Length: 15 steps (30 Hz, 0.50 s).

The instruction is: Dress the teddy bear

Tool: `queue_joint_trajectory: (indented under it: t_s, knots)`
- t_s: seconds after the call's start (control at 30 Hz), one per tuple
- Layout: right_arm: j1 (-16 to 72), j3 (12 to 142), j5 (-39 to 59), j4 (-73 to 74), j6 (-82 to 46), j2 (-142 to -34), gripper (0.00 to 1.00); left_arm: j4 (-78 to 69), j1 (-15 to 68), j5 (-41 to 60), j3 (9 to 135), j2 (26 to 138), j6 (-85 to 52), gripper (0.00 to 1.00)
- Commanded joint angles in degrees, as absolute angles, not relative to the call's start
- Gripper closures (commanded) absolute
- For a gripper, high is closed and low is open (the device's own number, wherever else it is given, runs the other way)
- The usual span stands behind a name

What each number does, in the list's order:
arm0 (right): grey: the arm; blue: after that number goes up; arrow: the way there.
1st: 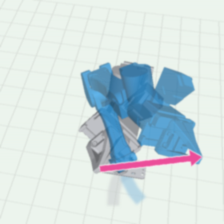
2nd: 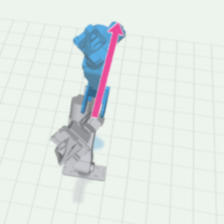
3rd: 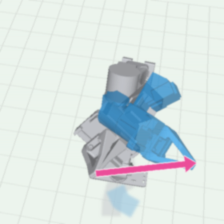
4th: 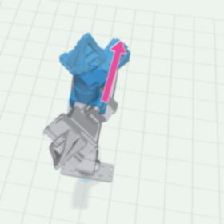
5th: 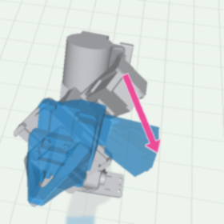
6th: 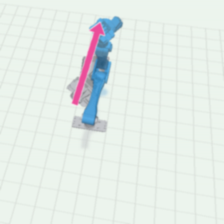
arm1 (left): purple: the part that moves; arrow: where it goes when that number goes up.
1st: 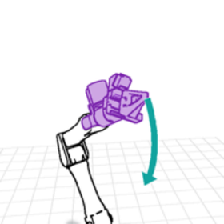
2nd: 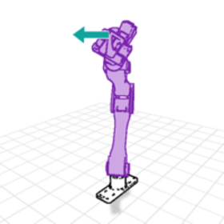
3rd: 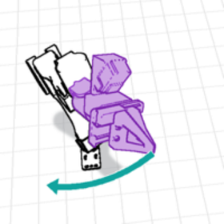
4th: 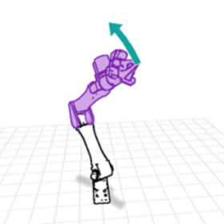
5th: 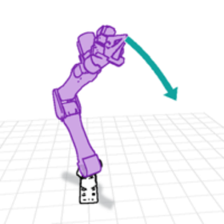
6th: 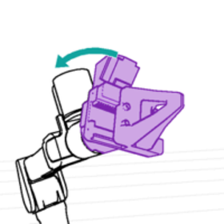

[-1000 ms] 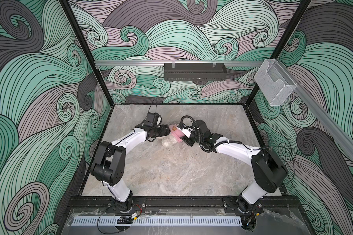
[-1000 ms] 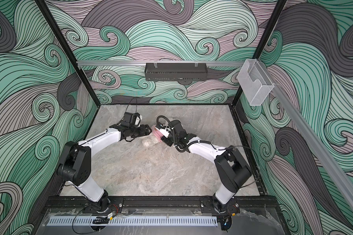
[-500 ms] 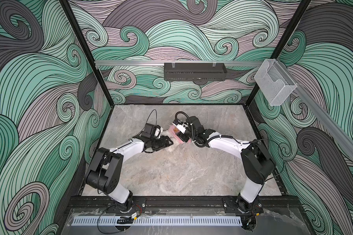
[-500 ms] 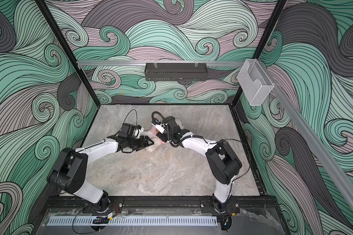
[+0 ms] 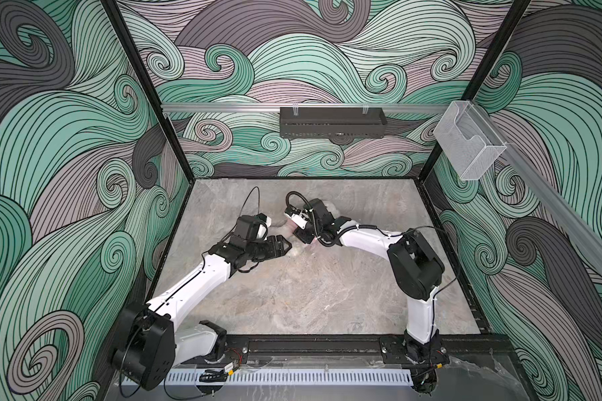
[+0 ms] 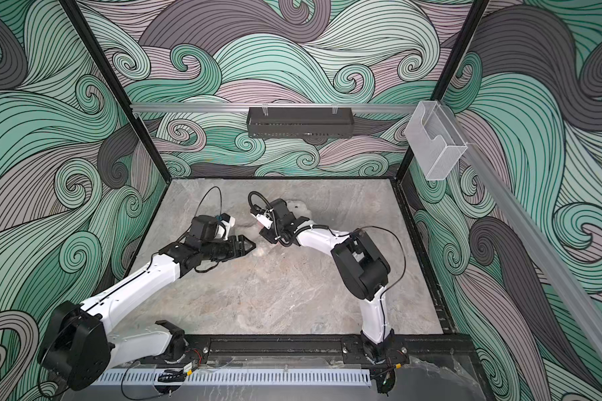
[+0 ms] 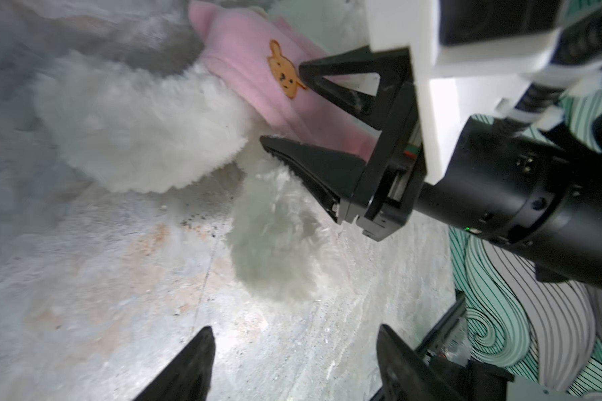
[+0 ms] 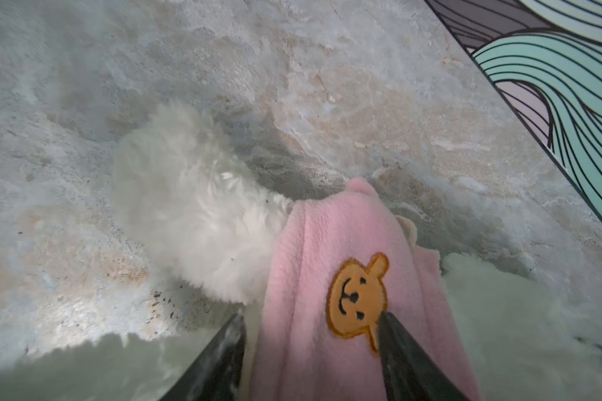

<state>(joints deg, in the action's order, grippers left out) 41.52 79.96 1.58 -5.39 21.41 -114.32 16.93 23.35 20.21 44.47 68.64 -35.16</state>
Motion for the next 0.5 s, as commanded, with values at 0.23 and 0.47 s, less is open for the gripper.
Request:
queue_joint_trajectory:
  t_s: [0.23,0.47]
  knots:
    - [41.57,73.32,-3.76,3.14,23.29,-109.75,0.83,22.74,21.9,4.39,46.12,64.27,-27.98,0.24]
    - [40.92,57.94,1.13,20.08,25.35,-101.35,0.96,13.9,21.8,2.05,48.94,64.57,-22.31,0.24]
